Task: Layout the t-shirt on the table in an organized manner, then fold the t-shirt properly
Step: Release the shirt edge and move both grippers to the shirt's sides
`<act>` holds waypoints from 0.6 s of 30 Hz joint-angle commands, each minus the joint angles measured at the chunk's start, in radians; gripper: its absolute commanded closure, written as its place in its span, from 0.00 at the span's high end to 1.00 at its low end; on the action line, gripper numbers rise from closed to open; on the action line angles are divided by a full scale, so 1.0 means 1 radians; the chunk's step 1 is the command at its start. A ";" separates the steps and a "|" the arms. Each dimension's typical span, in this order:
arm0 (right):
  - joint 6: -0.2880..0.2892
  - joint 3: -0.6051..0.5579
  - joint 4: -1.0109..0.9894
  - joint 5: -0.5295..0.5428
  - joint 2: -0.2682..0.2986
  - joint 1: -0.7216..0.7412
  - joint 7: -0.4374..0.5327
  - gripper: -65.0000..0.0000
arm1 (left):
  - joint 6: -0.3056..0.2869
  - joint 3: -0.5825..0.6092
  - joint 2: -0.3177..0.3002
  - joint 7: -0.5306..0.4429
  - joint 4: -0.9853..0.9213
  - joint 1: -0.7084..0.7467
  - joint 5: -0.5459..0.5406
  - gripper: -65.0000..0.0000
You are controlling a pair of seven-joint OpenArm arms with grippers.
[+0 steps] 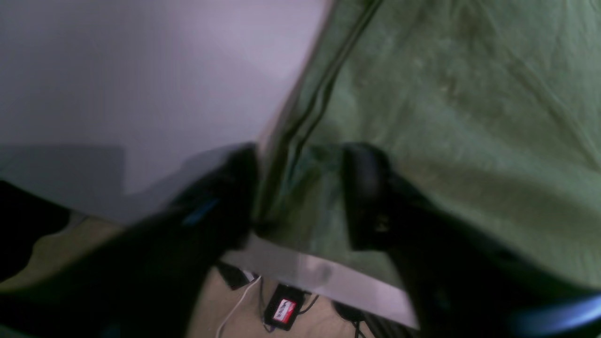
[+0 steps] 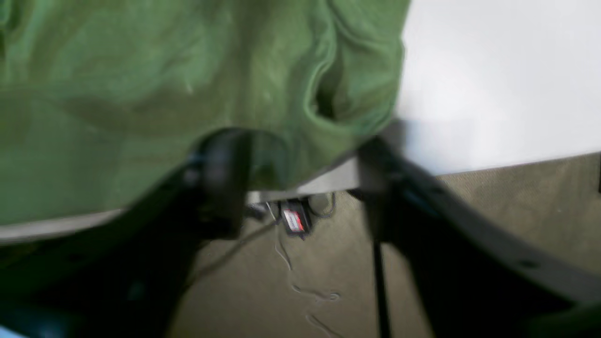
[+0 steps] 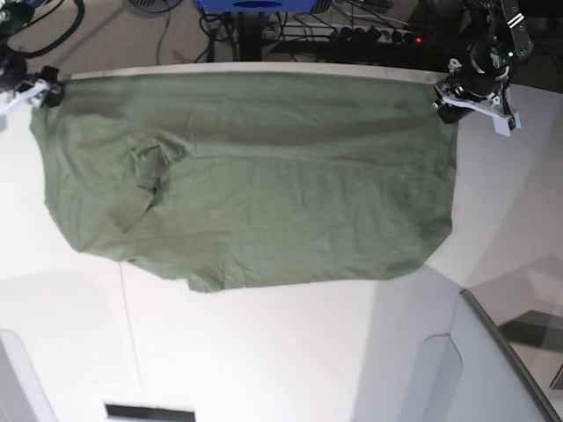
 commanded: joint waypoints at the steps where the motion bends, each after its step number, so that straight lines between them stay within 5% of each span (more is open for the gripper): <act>1: 0.002 0.019 0.022 0.008 0.022 0.000 0.010 0.64 | 0.004 -0.041 -0.017 -0.015 0.009 0.003 0.001 0.57; 9: 0.002 0.025 0.022 0.003 0.130 0.047 0.013 0.67 | 0.001 -0.300 -0.060 -0.009 0.006 -0.081 0.001 0.84; 14: 0.002 -0.018 0.004 0.003 0.222 0.172 0.013 0.67 | -0.001 -0.254 -0.091 0.008 0.094 -0.100 -0.006 0.83; 18: 0.002 -0.262 -0.113 0.003 0.292 0.331 0.077 0.66 | -0.001 -0.045 -0.085 0.094 0.160 -0.158 -0.006 0.73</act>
